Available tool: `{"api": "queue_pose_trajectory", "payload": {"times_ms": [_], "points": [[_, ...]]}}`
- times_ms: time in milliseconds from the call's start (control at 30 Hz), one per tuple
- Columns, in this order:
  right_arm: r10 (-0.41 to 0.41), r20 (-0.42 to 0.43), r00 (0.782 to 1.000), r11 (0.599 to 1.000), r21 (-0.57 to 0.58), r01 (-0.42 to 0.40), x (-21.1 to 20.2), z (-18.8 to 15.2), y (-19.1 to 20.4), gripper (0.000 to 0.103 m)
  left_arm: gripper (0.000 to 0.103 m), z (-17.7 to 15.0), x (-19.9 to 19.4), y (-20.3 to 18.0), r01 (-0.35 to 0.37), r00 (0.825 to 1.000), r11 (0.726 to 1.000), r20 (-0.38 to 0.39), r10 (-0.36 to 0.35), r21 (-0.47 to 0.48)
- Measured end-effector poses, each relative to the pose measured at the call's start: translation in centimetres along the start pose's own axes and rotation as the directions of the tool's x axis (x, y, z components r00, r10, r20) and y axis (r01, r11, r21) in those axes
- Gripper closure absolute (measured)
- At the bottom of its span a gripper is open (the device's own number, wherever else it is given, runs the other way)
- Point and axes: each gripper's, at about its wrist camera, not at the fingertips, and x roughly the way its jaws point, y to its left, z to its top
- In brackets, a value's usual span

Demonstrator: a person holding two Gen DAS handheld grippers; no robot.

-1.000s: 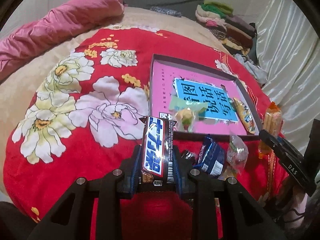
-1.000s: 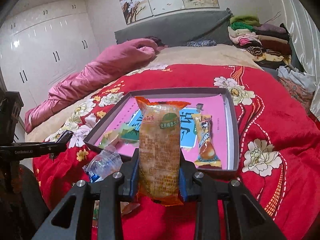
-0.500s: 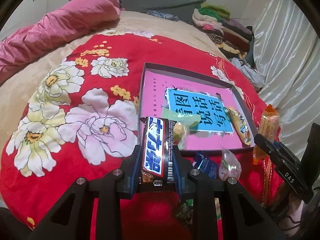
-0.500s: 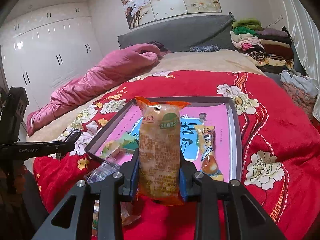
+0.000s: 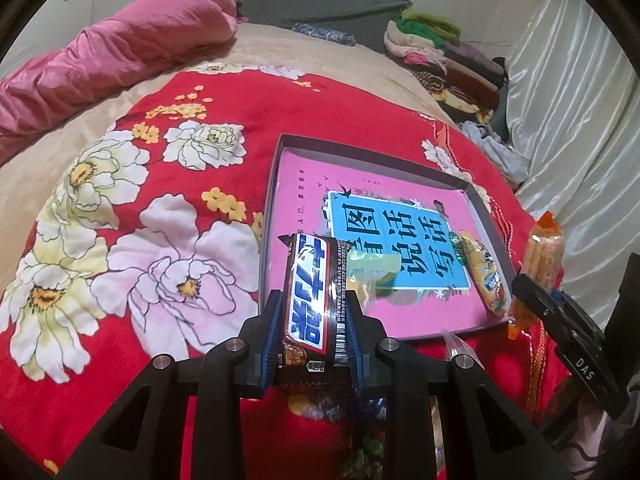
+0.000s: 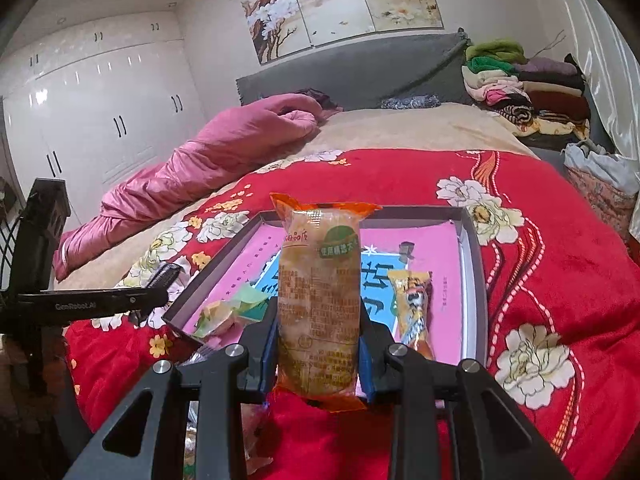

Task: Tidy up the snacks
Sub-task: 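Carry the chocolate bar and bread packet over the pink tray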

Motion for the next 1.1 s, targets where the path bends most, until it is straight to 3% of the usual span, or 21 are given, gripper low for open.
{"api": "queue_pose_trajectory", "payload": {"times_ms": [733, 1100], "points": [[0.002, 0.002, 1.000, 1.000, 0.030, -0.002, 1.5, 0.7, -0.7, 0.070, 0.073, 0.5, 4.3, -0.5, -0.012, 1.000, 0.999, -0.023, 0.013, 0.036], [-0.003, -0.032, 0.999, 0.999, 0.039, 0.004, 3.1, 0.6, -1.1, 0.070, 0.074, 0.6, 4.8, -1.2, 0.035, 0.999, 0.998, -0.033, -0.033, 0.048]]}}
